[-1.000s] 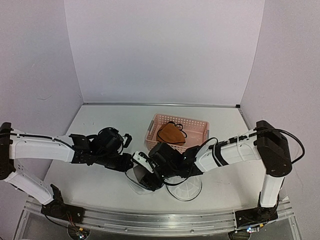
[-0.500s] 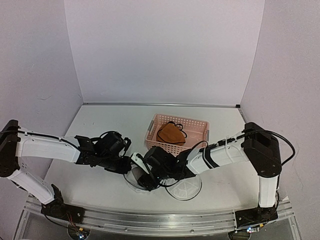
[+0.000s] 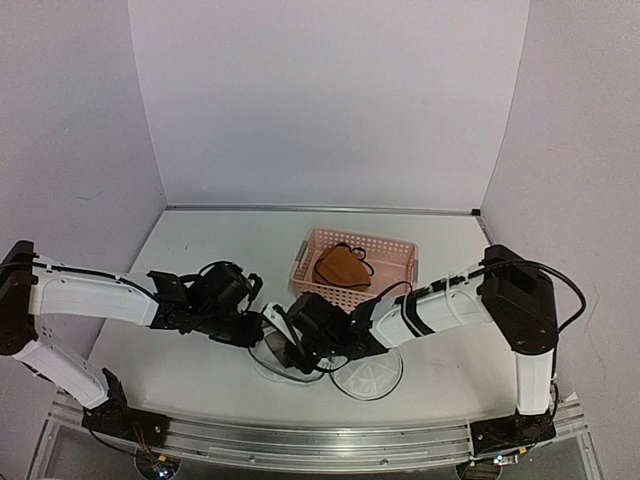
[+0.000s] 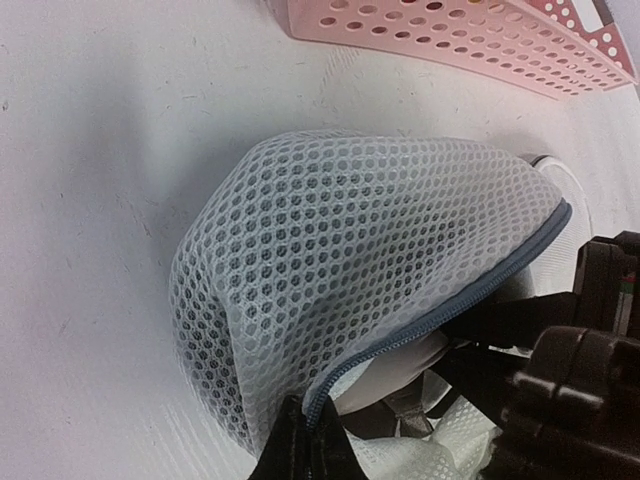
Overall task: Unzip the laundry bag and remove the bra
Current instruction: Pick up the bra from the laundry bag.
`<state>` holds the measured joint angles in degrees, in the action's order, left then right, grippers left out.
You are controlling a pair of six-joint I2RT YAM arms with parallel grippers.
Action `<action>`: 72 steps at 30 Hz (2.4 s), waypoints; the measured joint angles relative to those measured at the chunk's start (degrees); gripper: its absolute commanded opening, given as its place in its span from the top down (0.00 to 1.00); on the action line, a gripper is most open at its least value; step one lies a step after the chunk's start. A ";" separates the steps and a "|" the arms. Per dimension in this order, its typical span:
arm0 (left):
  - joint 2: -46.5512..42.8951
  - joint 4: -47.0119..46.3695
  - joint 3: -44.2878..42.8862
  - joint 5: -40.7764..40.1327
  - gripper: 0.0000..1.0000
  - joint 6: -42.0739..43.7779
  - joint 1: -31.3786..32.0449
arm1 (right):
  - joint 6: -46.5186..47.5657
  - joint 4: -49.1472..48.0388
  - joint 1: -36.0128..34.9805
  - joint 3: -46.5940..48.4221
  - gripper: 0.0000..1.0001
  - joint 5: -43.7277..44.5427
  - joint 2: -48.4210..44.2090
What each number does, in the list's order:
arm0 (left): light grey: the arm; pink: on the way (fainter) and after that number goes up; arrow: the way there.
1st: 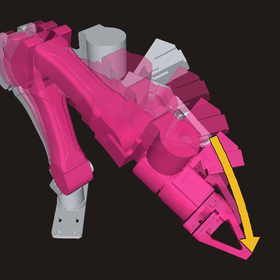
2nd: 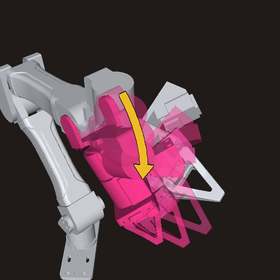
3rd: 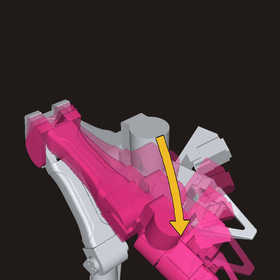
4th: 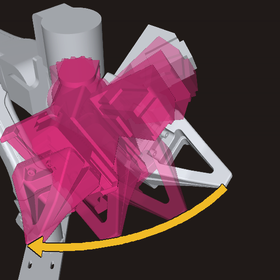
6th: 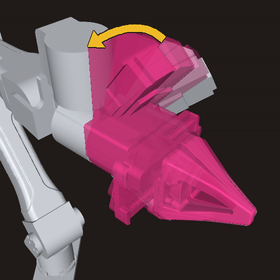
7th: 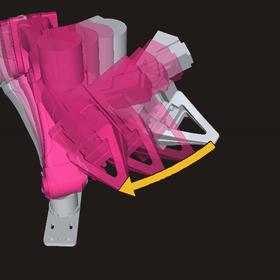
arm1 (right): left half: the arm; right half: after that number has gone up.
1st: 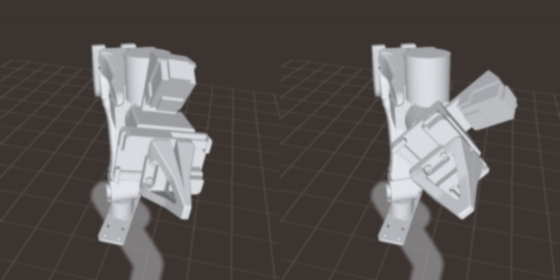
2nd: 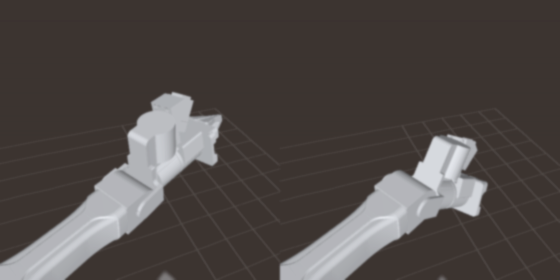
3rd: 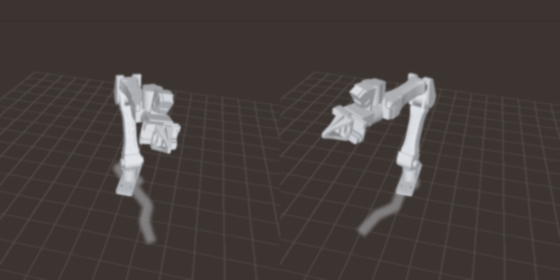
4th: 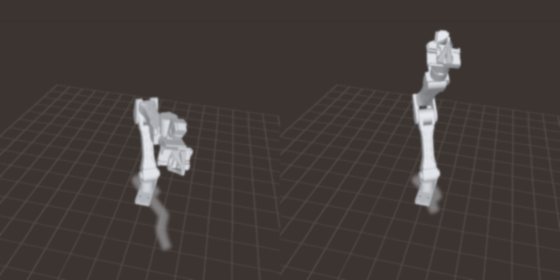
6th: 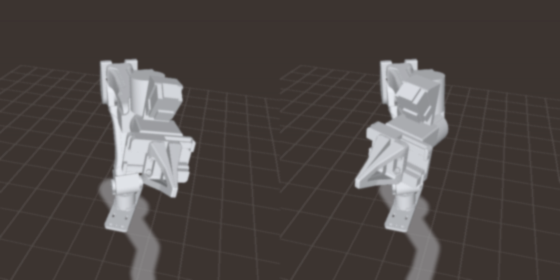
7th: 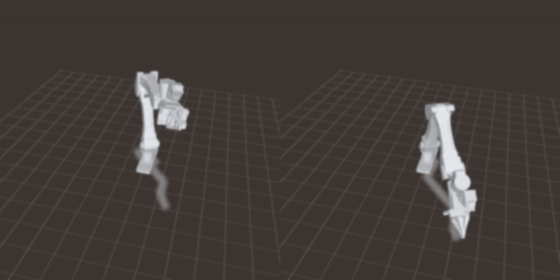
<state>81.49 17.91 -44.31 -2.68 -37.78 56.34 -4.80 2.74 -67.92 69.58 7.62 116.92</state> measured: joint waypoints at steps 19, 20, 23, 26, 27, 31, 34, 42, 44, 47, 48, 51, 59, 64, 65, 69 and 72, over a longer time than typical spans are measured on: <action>-3.78 6.78 -5.20 -8.48 1.00 -2.47 -0.09 | -0.94 -8.24 0.00 -18.56 1.00 -2.21 -20.31; -3.69 6.78 -5.40 -8.41 1.00 -2.47 -0.09 | -1.07 -9.16 0.00 -19.45 1.00 -2.21 -21.40; -2.69 6.93 -6.34 -8.13 1.00 -2.36 -0.09 | -1.55 -12.24 0.00 -22.08 1.00 -2.27 -24.09; -1.18 7.13 -7.26 -7.52 1.00 -2.16 -0.09 | -2.16 -15.10 0.00 -24.50 1.00 -2.54 -26.47; -0.66 7.13 -7.54 -7.37 1.00 -2.12 -0.09 | -2.36 -16.20 0.00 -25.31 1.00 -2.82 -27.19; 1.53 7.17 -8.68 -6.25 1.00 -1.99 -0.09 | -2.54 -19.32 0.02 -27.63 1.00 -4.11 -29.22; 2.97 7.13 -9.46 -5.60 1.00 -1.53 -0.11 | -2.45 -22.12 0.00 -29.55 1.00 -5.14 -30.84; 4.85 6.91 -11.17 -1.70 1.00 -1.20 -0.70 | 0.81 -32.26 0.00 -39.15 1.00 -6.38 -37.97; 4.87 6.64 -11.47 -0.35 1.00 -1.07 -1.07 | 2.51 -35.65 0.00 -41.64 1.00 -6.78 -39.56; 5.03 5.88 -12.24 2.03 1.00 -0.44 -1.25 | 5.09 -41.03 0.00 -44.89 1.00 -7.63 -41.03; 5.11 5.62 -12.50 2.95 1.00 -0.04 -1.27 | 5.92 -42.95 0.00 -45.97 1.00 -7.91 -41.33; 5.64 4.96 -13.07 4.98 1.00 0.57 -1.27 | 7.89 -47.34 0.00 -47.60 1.00 -8.24 -41.57; 6.36 4.52 -13.11 8.81 1.00 1.97 -1.42 | 8.48 -61.44 -0.02 -47.65 1.00 -5.79 -40.85; 6.36 4.52 -13.11 9.16 1.00 1.99 -1.64 | 8.57 -67.47 -0.02 -47.58 1.00 -2.78 -40.54; 6.36 4.52 -13.11 9.16 1.00 1.99 -1.64 | 8.61 -68.30 -0.02 -47.56 1.00 -2.12 -40.46; 6.36 4.50 -13.11 9.14 1.00 1.99 -1.64 | 8.70 -70.27 -0.02 -47.15 1.00 -0.09 -40.28; 6.36 4.52 -13.09 8.96 1.00 1.97 -1.64 | 8.94 -71.32 -0.02 -46.66 1.00 1.03 -40.28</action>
<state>87.85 22.44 -57.41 6.28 -35.81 54.70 4.14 -68.58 -67.94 22.92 8.64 76.64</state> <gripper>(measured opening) 0.023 0.045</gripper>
